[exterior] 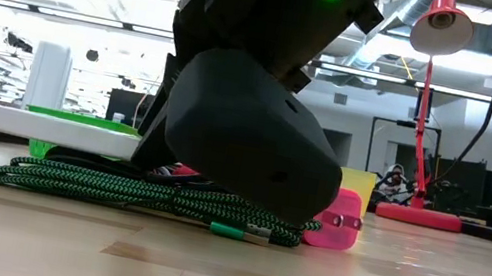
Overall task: Pick and place items into bin
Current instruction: Put the card reader box into the red bin
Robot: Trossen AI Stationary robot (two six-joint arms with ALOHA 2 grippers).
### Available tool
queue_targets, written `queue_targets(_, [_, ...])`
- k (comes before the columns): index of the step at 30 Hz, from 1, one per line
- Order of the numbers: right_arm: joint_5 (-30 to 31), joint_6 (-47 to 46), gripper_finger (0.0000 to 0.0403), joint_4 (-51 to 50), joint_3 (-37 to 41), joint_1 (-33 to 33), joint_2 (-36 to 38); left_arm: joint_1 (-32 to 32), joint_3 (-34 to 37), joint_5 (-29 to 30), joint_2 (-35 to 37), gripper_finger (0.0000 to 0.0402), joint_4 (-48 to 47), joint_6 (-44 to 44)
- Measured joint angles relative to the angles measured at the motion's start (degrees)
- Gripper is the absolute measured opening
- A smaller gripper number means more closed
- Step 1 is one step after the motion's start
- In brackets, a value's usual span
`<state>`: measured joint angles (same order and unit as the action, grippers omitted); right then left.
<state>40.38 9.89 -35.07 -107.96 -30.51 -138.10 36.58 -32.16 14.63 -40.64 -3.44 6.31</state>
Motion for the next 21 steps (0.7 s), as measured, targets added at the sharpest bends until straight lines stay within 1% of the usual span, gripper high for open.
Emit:
queue_targets(2, [0.01, 0.00, 0.0118, -0.01, 0.00, 0.12, 0.00, 1.60, 3.22, 3.55, 3.07, 0.0000, 0.93, 1.95])
queue_targets(4, [-0.02, 0.00, 0.0118, 0.00, 0.00, 0.22, 0.00, 2.58, 6.26, 5.53, 5.72, 0.0000, 3.74, 3.68])
queue_targets(6, [-0.02, 0.00, 0.0118, 0.00, 0.00, 0.29, 0.00, 2.82, 8.73, 6.30, 7.36, 0.0000, 7.06, 5.94])
queue_targets(8, [-0.02, 0.00, 0.0118, 0.00, 0.00, 0.29, 0.00, 2.81, 10.81, 6.22, 8.29, 0.0000, 9.84, 12.08])
queue_targets(11, [-0.02, 0.00, 0.0118, 0.00, 0.00, 0.29, 0.00, 2.79, 12.00, 6.24, 8.15, 0.0000, 9.77, 19.94])
queue_targets(13, [-0.02, -0.02, 0.0118, 0.00, 0.00, 0.29, 0.00, 2.64, 12.00, 6.74, 7.65, 0.0000, 10.20, 22.90])
queue_targets(16, [-0.02, -0.02, 0.0118, 0.00, 0.00, 0.29, 0.00, 2.64, 12.00, 6.69, 7.30, 0.0000, 11.29, 24.35])
queue_targets(21, [-0.04, -0.02, 0.0118, 0.00, 0.00, 0.29, 0.00, 2.65, 12.00, 3.06, 7.30, 0.0000, 11.73, 22.85])
